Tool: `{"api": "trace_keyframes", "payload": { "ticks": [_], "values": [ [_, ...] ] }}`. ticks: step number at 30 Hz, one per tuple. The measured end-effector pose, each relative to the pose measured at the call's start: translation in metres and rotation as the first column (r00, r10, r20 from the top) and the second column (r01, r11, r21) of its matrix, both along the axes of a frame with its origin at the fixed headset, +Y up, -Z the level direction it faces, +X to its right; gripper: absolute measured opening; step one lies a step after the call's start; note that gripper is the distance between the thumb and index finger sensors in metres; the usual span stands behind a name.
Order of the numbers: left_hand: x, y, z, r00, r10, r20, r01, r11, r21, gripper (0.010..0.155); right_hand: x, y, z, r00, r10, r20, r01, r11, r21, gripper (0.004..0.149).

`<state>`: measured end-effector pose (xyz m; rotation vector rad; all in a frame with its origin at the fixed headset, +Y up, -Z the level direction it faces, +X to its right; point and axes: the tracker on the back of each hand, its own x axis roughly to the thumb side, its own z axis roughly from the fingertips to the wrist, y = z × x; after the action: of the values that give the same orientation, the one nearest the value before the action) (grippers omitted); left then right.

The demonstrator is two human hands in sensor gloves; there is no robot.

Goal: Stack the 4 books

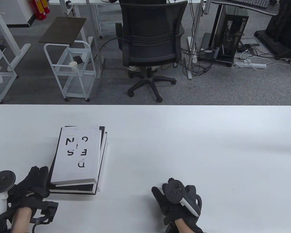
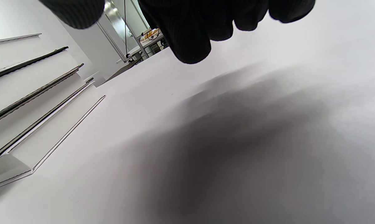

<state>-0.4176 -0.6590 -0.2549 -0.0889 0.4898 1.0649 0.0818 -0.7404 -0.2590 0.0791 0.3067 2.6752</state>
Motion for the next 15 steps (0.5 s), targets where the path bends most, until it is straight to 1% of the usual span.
{"api": "trace_keyframes", "payload": {
  "ticks": [2, 6, 8, 10, 11, 13, 14, 15],
  "values": [
    [-0.009, 0.001, 0.001, 0.998, 0.058, -0.006, -0.058, 0.998, 0.024, 0.081, 0.000, 0.000, 0.000, 1.000, 0.002, -0.002, -0.002, 1.000, -0.001, 0.076],
    [-0.027, 0.004, 0.000, 0.992, 0.123, -0.015, -0.122, 0.991, 0.062, 0.083, 0.000, -0.001, 0.000, 1.000, 0.005, -0.001, -0.005, 1.000, -0.012, 0.076],
    [-0.033, 0.005, -0.005, 0.991, 0.132, -0.013, -0.131, 0.988, 0.083, 0.082, -0.001, -0.001, 0.000, 1.000, 0.011, -0.002, -0.011, 1.000, -0.010, 0.076],
    [-0.035, 0.005, -0.011, 0.993, 0.121, 0.004, -0.121, 0.989, 0.080, 0.083, -0.002, -0.001, 0.000, 1.000, 0.015, -0.004, -0.015, 1.000, -0.008, 0.076],
    [-0.035, 0.004, -0.015, 0.992, 0.120, 0.023, -0.122, 0.989, 0.084, 0.084, -0.002, -0.001, 0.000, 1.000, 0.017, -0.004, -0.017, 1.000, -0.009, 0.076],
    [-0.033, -0.001, -0.026, 0.982, 0.158, 0.100, -0.168, 0.981, 0.100, 0.086, -0.002, -0.002, -0.001, 1.000, 0.020, -0.004, -0.020, 1.000, -0.014, 0.075],
    [-0.030, -0.006, -0.033, 0.963, 0.197, 0.185, -0.219, 0.970, 0.109, 0.087, -0.002, -0.002, -0.001, 1.000, 0.020, -0.004, -0.020, 1.000, -0.018, 0.075],
    [-0.029, -0.011, -0.038, 0.947, 0.227, 0.228, -0.259, 0.958, 0.123, 0.088, -0.001, -0.002, -0.001, 1.000, 0.019, -0.003, -0.019, 1.000, -0.019, 0.075]
  ]
}}
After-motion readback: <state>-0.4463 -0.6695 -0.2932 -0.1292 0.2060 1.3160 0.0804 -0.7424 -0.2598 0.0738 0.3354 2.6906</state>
